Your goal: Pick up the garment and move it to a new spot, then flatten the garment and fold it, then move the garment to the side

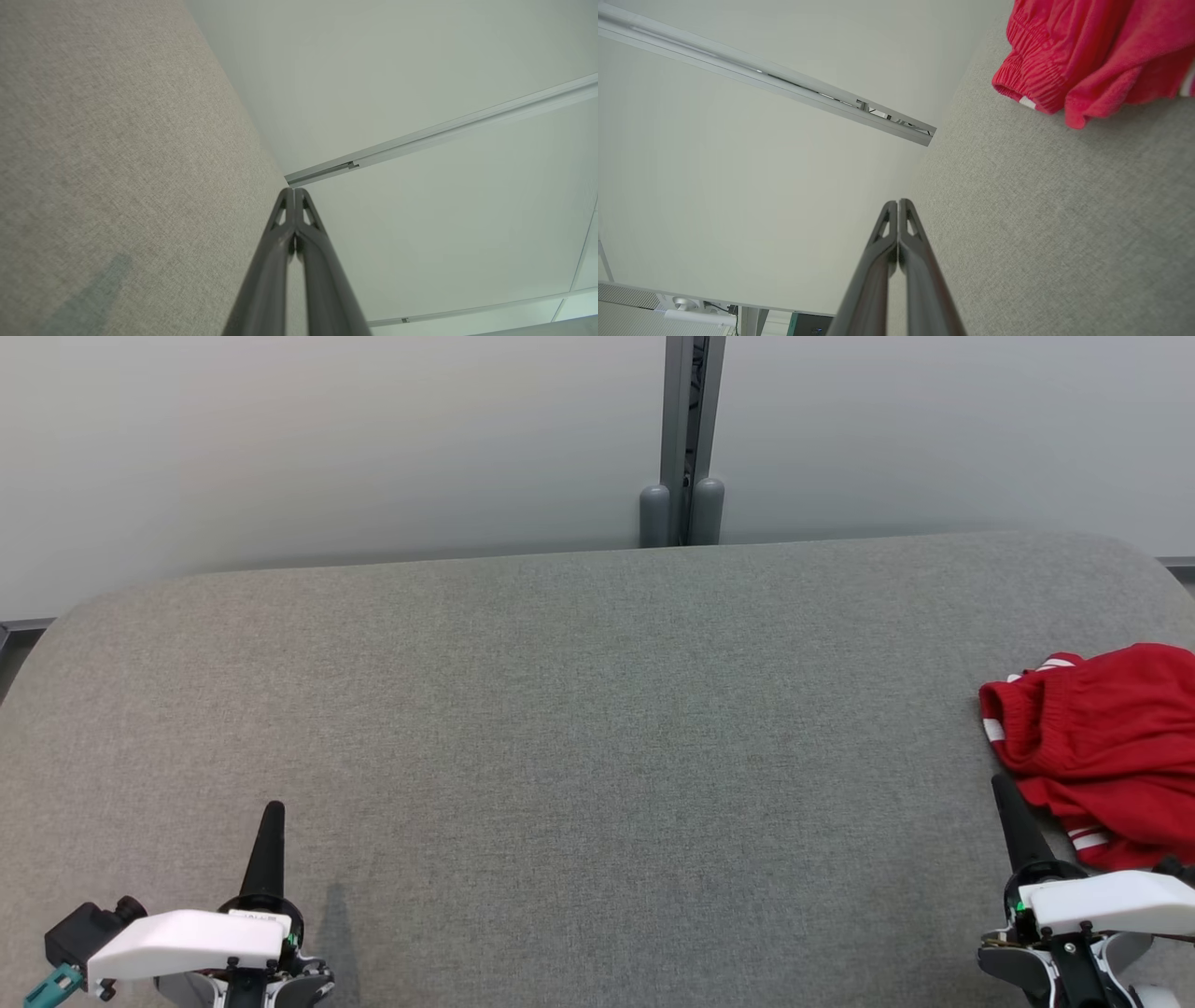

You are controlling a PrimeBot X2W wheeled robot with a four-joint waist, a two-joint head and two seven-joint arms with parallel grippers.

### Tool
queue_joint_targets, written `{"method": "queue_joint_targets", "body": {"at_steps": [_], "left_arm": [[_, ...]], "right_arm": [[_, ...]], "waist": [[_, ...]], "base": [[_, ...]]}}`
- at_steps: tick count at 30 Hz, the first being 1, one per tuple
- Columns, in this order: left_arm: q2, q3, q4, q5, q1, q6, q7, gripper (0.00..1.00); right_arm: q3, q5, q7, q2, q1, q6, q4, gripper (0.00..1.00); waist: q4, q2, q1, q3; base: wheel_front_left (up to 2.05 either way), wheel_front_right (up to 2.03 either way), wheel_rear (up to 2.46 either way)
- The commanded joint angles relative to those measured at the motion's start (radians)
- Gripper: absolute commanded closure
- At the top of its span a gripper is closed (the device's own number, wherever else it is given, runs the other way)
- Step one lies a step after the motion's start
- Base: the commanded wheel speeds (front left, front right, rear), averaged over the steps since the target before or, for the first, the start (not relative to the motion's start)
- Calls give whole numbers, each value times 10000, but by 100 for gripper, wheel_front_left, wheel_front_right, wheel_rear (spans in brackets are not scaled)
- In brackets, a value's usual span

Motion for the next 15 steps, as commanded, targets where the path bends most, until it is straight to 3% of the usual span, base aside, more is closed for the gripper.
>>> {"method": "queue_joint_targets", "body": {"at_steps": [1,15], "left_arm": [[59,86,-149,-288,-230,-106,68,100],[66,235,-351,-1387,-287,-251,374,100]], "right_arm": [[-82,307,93,-97,44,4,-169,100],[-235,1458,384,-108,121,4,-426,100]], "waist": [[7,0,0,-8],[56,0,0,-64]], "base": [[0,0,0],[0,0,0]]}}
